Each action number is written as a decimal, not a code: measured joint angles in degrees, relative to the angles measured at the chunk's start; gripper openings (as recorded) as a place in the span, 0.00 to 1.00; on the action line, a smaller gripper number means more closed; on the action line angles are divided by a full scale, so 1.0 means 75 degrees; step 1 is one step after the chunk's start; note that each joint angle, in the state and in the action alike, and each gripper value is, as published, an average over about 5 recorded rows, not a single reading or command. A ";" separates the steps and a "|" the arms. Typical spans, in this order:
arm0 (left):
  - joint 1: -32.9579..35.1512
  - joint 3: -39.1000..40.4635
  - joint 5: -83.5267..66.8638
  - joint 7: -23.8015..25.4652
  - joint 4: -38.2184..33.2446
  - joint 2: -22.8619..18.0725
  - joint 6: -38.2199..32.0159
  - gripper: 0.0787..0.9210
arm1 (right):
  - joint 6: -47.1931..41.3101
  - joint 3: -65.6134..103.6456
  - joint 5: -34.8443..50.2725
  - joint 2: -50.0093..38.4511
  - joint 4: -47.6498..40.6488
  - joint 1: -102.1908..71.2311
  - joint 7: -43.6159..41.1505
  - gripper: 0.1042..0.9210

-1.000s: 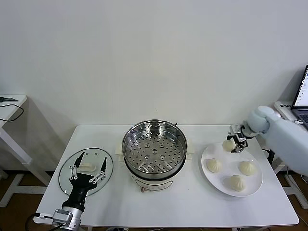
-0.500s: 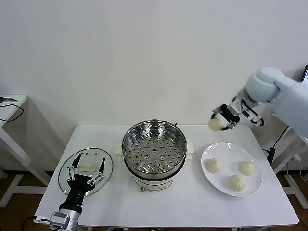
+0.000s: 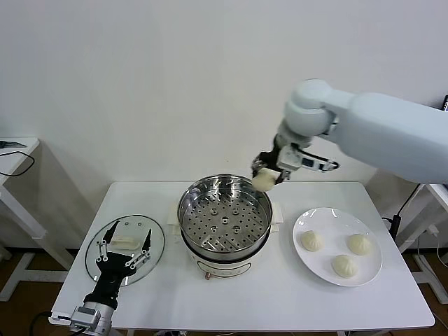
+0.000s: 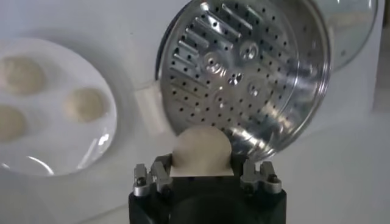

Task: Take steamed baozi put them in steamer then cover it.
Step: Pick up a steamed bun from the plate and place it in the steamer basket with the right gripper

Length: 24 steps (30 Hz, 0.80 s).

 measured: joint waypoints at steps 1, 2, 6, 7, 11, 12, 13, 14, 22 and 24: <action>-0.0003 -0.0001 0.0000 0.0002 0.0012 0.0006 0.0002 0.88 | 0.0074 -0.0010 -0.0050 0.0124 -0.0091 -0.0059 0.0027 0.66; -0.0006 -0.0006 0.0000 0.0003 0.0024 0.0014 0.0003 0.88 | 0.0146 -0.0012 -0.0104 0.0242 -0.0190 -0.0124 0.0052 0.66; -0.0003 -0.0039 -0.0002 0.0007 0.0056 0.0054 0.0008 0.88 | 0.0430 0.0035 -0.0364 0.0682 -0.0675 -0.0443 0.0160 0.66; 0.0001 -0.0048 -0.0003 0.0008 0.0064 0.0061 0.0009 0.88 | 0.0497 0.0062 -0.0436 0.0788 -0.0812 -0.0532 0.0191 0.66; 0.0010 -0.0068 -0.0009 0.0010 0.0092 0.0076 0.0009 0.88 | 0.0740 0.0179 -0.0709 0.1197 -0.1376 -0.0881 0.0316 0.66; 0.0011 -0.0069 -0.0010 0.0011 0.0098 0.0077 0.0009 0.88 | 0.0791 0.0203 -0.0771 0.1296 -0.1517 -0.0965 0.0349 0.66; 0.0012 -0.0071 -0.0010 0.0012 0.0105 0.0077 0.0008 0.88 | 0.0838 0.0226 -0.0829 0.1393 -0.1659 -0.1046 0.0385 0.66; 0.0013 -0.0072 -0.0011 0.0014 0.0113 0.0078 0.0008 0.88 | 0.0880 0.0246 -0.0883 0.1484 -0.1792 -0.1123 0.0420 0.66; 0.0014 -0.0083 -0.0011 0.0018 0.0165 0.0081 -0.0003 0.88 | 0.1114 0.0388 -0.1275 0.2049 -0.2674 -0.1616 0.0640 0.66; 0.0013 -0.0083 -0.0011 0.0020 0.0169 0.0079 -0.0009 0.88 | 0.1141 0.0424 -0.1357 0.2132 -0.2834 -0.1702 0.0677 0.67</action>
